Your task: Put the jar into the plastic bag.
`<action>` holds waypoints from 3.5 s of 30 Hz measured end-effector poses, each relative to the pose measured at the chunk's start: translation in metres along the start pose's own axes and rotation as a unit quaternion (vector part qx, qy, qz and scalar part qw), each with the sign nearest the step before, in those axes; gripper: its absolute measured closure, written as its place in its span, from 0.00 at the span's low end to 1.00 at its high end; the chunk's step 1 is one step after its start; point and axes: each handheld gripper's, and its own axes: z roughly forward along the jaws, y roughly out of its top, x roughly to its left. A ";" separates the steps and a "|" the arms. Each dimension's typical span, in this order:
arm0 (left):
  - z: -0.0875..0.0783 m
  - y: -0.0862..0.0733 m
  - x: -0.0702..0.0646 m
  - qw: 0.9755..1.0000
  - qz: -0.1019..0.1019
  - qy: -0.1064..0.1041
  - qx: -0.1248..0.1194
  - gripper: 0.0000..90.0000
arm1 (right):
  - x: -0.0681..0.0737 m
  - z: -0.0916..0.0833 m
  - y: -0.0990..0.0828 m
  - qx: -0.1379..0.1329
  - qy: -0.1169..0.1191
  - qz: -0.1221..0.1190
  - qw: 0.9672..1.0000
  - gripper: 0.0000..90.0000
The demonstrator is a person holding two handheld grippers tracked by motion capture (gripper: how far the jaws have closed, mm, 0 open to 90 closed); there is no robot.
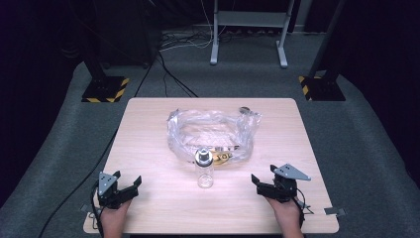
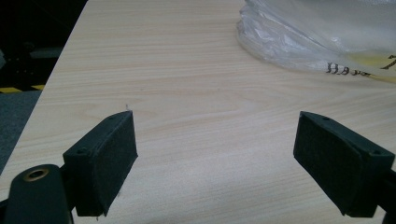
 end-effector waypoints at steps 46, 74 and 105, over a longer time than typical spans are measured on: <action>0.000 0.000 0.001 1.000 -0.002 -0.001 0.001 0.14 | 0.093 0.062 0.016 0.009 0.126 -0.053 0.991 0.18; 0.001 0.000 0.003 1.000 -0.009 -0.005 0.002 0.14 | 0.111 0.088 0.046 0.004 0.155 -0.052 0.987 0.19; 0.001 0.000 0.004 1.000 -0.018 -0.008 0.001 0.15 | 0.117 0.100 0.061 0.018 0.158 -0.076 0.984 0.31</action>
